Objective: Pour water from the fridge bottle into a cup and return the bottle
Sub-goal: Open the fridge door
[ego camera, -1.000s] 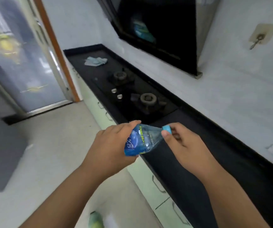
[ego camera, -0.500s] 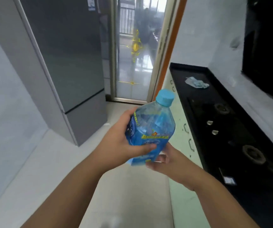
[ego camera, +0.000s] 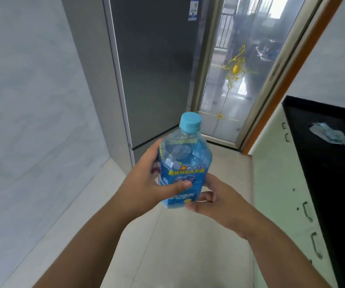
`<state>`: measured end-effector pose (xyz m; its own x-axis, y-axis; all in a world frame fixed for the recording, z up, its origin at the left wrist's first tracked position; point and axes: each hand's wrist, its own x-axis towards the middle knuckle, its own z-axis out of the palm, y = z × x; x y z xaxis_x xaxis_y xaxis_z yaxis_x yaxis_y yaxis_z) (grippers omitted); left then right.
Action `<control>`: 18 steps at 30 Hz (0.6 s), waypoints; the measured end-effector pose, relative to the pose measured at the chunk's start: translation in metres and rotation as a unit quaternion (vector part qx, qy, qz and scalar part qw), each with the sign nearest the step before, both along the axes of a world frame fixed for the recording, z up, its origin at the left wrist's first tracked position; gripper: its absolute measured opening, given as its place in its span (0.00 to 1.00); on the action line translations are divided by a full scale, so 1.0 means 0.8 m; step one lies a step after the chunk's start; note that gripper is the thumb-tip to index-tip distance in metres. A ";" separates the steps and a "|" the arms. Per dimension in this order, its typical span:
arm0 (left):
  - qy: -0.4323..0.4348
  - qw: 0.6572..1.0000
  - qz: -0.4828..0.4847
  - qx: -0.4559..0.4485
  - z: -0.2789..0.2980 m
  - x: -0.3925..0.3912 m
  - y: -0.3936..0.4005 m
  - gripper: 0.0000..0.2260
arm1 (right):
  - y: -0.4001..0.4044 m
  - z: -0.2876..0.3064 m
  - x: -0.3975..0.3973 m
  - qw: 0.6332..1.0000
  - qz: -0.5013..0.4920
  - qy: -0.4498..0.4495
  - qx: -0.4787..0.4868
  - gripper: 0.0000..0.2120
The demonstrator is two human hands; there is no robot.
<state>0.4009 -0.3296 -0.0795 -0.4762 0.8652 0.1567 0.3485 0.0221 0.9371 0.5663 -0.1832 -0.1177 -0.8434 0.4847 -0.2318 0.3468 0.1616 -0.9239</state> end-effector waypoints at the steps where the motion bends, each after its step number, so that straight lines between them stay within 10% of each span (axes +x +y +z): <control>1: 0.002 1.000 0.015 -0.006 -0.002 -0.009 0.008 0.33 | 0.014 -0.002 -0.013 1.000 0.011 -0.006 0.006 0.31; 18: 0.023 0.943 0.332 0.020 0.037 -0.141 0.138 0.34 | 0.228 0.069 -0.285 0.945 0.297 -0.007 0.135 0.31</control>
